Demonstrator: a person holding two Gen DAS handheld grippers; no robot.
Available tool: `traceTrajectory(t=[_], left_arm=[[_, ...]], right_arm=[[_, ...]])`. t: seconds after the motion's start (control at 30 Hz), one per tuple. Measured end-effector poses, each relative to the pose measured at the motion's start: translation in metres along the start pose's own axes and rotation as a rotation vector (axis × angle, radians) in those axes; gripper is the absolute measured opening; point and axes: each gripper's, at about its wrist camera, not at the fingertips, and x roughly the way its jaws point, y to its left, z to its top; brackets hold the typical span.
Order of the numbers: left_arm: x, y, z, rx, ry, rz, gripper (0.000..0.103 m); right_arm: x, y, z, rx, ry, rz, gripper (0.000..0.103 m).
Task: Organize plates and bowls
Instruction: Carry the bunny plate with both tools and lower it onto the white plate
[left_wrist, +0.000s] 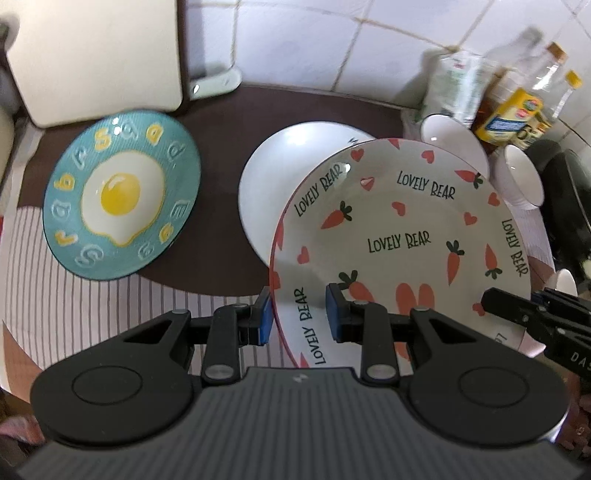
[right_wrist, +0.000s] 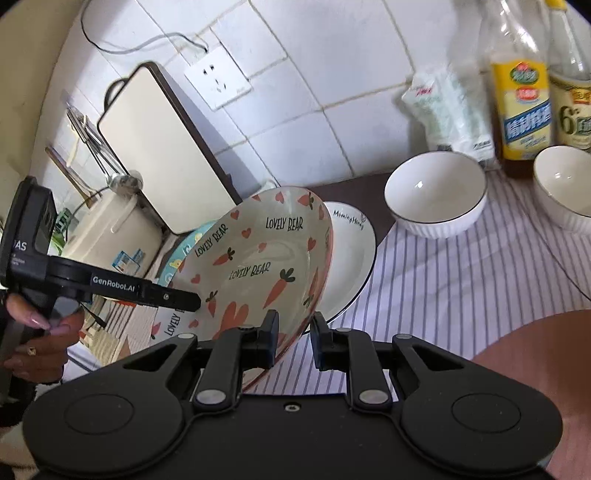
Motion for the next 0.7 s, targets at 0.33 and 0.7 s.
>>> traceTrajectory(t=[0.33, 0.7], left_arm=[[0.042, 0.02, 0.002, -0.08, 0.07, 0.018, 0.028], [0.059, 0.009, 0.018, -0.053, 0.111, 0.083, 0.029]], right_arm=[[0.05, -0.017, 0.01, 0.045, 0.081, -0.015, 0.023], [0.084, -0.024, 0.024, 0.032, 0.137, -0.079, 0.023]])
